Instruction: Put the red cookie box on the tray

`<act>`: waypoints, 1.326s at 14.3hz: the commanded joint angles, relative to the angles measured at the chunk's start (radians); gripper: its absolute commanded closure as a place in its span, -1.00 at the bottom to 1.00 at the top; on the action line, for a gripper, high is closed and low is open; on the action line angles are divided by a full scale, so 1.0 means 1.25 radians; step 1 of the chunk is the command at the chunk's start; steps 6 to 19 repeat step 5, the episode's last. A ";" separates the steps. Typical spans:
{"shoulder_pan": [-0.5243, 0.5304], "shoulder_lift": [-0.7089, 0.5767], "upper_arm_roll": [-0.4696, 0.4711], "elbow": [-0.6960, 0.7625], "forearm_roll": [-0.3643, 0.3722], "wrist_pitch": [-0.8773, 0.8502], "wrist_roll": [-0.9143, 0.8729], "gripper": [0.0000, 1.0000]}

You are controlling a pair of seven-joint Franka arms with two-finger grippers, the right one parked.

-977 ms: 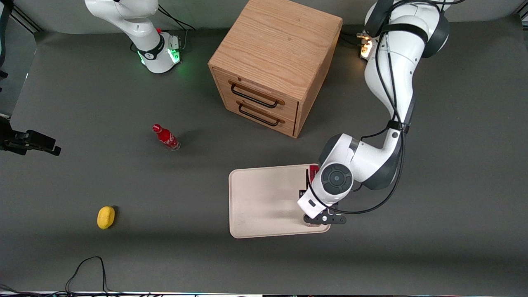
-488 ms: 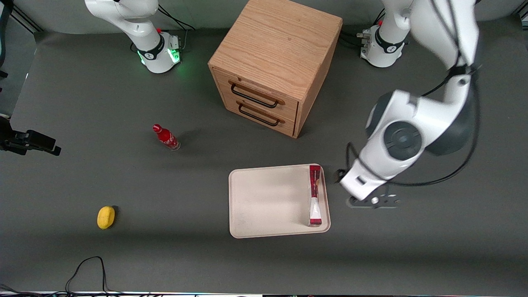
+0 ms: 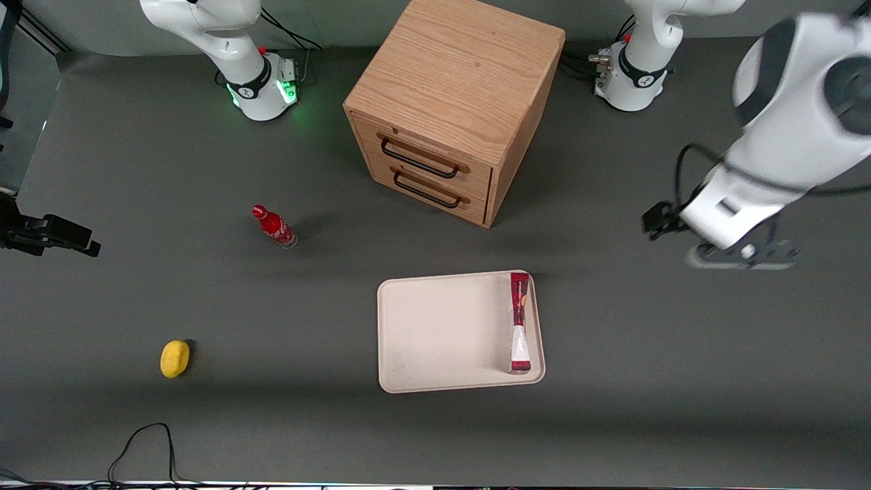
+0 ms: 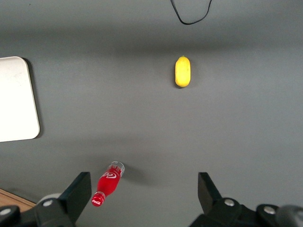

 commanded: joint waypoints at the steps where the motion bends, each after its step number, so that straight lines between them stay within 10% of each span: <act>1: 0.006 -0.063 0.001 -0.057 -0.011 -0.026 0.073 -1.00; 19: 0.023 -0.059 0.019 -0.044 -0.012 -0.030 0.081 -1.00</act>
